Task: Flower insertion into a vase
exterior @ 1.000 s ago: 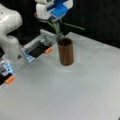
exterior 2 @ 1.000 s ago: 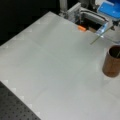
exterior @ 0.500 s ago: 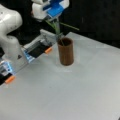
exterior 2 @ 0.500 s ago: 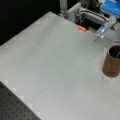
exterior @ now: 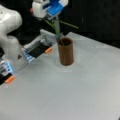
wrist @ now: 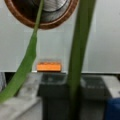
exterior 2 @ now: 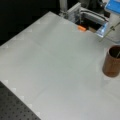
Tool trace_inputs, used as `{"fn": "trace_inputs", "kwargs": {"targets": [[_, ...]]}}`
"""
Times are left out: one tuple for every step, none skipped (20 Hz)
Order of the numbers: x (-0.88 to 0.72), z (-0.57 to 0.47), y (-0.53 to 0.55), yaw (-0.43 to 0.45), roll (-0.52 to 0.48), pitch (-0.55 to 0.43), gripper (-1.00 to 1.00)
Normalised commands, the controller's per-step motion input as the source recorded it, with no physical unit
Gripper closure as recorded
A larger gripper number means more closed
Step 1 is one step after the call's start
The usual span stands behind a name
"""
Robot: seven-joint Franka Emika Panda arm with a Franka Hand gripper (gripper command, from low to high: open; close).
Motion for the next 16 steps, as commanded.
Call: {"fn": "trace_inputs", "kwargs": {"targets": [[-0.34,-0.12,0.11,0.047,0.092,-0.029,1.00],[-0.35,-0.12,0.11,0.046,0.064,-0.009,1.00],[-0.38,-0.12,0.11,0.042,0.055,-0.003,1.00],[-0.39,-0.12,0.10,0.034,0.054,-0.008,1.00],[-0.39,-0.12,0.09,0.025,0.053,-0.011,1.00],[-0.40,-0.13,0.08,0.016,0.065,-0.024,1.00],[-0.42,-0.14,0.07,0.009,0.075,-0.038,1.00],[-0.43,-0.15,0.06,0.001,0.085,-0.056,1.00],[-0.46,-0.16,0.06,-0.003,0.093,-0.064,1.00],[-0.48,-0.17,0.05,-0.012,0.104,-0.069,1.00],[-0.50,-0.17,0.05,-0.025,0.117,-0.067,1.00],[-0.49,-0.17,0.04,-0.033,0.123,-0.075,1.00],[-0.48,-0.16,0.05,-0.053,0.137,-0.010,1.00],[-0.46,-0.14,0.04,-0.068,0.143,0.050,1.00],[-0.43,-0.13,0.04,-0.079,0.154,0.103,1.00],[-0.38,-0.11,0.02,-0.084,0.170,0.143,1.00]]}}
